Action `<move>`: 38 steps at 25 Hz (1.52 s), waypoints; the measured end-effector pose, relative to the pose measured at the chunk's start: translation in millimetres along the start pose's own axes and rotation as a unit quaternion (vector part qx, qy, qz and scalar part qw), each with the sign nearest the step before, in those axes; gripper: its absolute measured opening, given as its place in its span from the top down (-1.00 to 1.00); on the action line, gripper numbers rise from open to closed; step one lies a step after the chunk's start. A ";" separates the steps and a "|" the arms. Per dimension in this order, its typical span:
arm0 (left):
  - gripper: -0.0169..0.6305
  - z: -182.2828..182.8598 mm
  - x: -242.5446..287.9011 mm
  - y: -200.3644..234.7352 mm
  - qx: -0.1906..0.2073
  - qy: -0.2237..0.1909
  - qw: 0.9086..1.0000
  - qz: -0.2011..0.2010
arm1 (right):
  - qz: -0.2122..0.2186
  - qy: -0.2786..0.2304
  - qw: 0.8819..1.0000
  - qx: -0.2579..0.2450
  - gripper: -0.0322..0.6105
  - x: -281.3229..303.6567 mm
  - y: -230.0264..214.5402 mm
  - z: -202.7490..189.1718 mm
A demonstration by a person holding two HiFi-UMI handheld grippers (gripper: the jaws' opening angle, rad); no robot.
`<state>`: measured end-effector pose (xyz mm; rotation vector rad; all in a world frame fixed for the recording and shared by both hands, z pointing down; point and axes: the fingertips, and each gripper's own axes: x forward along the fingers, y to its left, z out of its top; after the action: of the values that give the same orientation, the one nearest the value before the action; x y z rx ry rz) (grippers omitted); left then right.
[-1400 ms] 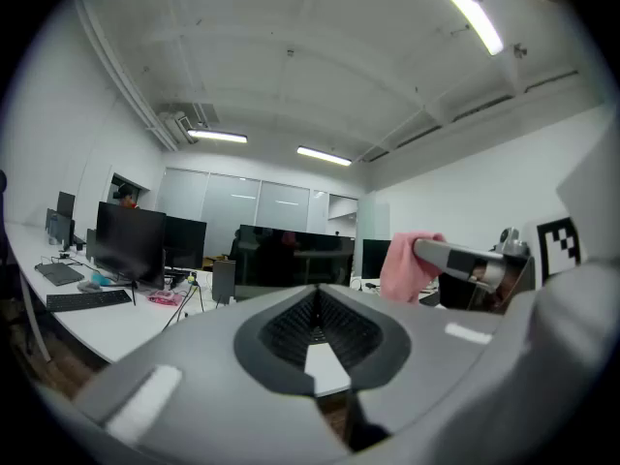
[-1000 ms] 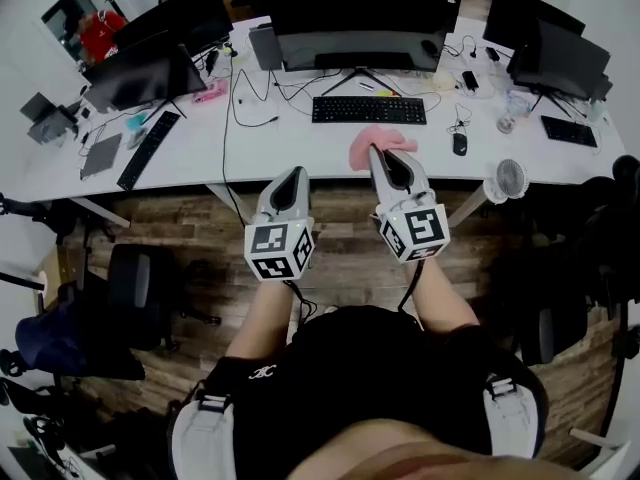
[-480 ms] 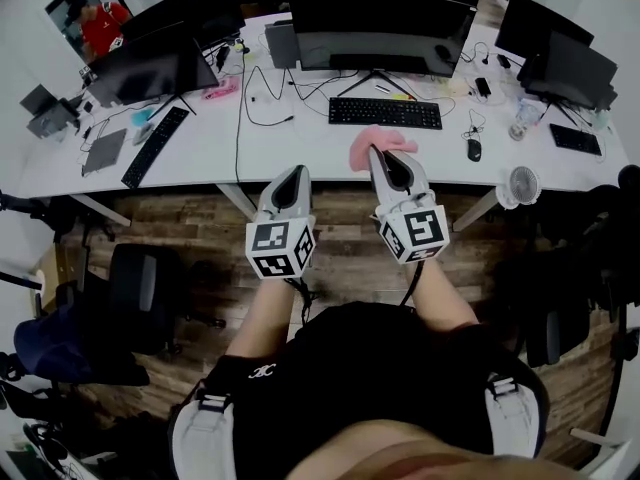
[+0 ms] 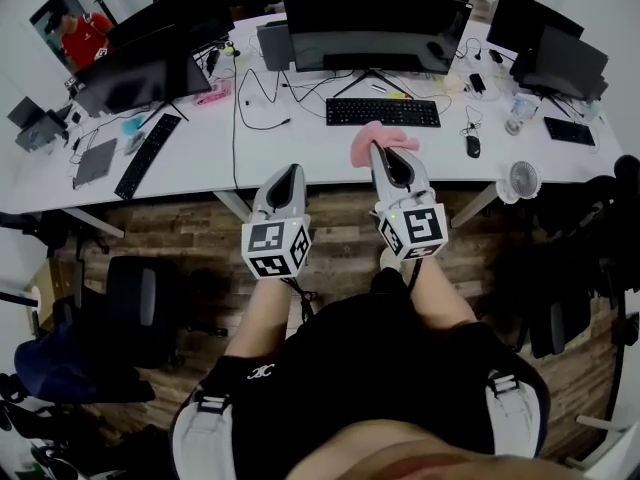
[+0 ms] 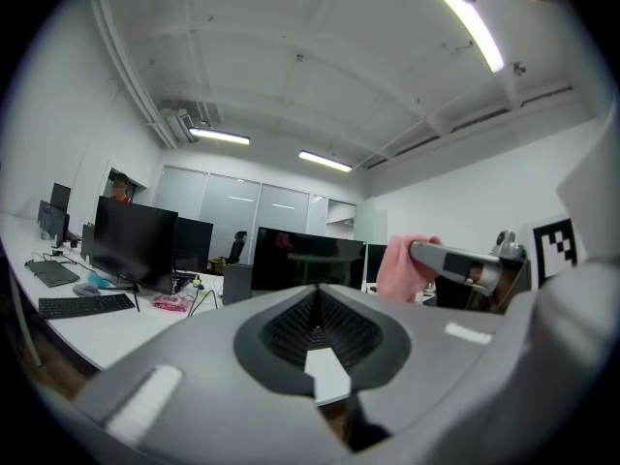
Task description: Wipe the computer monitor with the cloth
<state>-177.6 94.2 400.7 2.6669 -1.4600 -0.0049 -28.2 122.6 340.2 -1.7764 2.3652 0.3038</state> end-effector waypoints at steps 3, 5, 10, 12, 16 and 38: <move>0.80 -0.7 9.3 8.1 0.000 -0.002 1.000 0.005 | -0.006 -0.002 1.000 0.001 0.86 10.3 -6.5 -4.2; 0.80 -1.2 18.6 11.1 0.001 -0.003 1.000 0.008 | -0.008 -0.005 1.000 -0.001 0.86 18.7 -14.5 -7.5; 0.80 -5.9 54.1 20.9 0.004 -0.001 1.000 0.020 | -0.006 -0.012 1.000 0.005 0.87 50.0 -42.8 -19.7; 0.80 -7.0 76.0 24.6 0.006 0.004 1.000 0.023 | 0.000 -0.009 1.000 0.012 0.86 66.3 -56.1 -29.2; 0.80 -5.0 124.7 29.7 0.011 0.005 1.000 0.029 | 0.014 0.003 1.000 0.025 0.87 103.0 -83.5 -53.8; 0.80 21.0 346.5 83.8 -0.002 0.017 0.993 0.120 | 0.120 -0.012 0.992 0.039 0.87 326.4 -212.2 -83.6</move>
<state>-62.0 -243.6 403.2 2.4581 -1.7550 0.0561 84.3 -259.1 324.9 -1.4477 2.5383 0.2575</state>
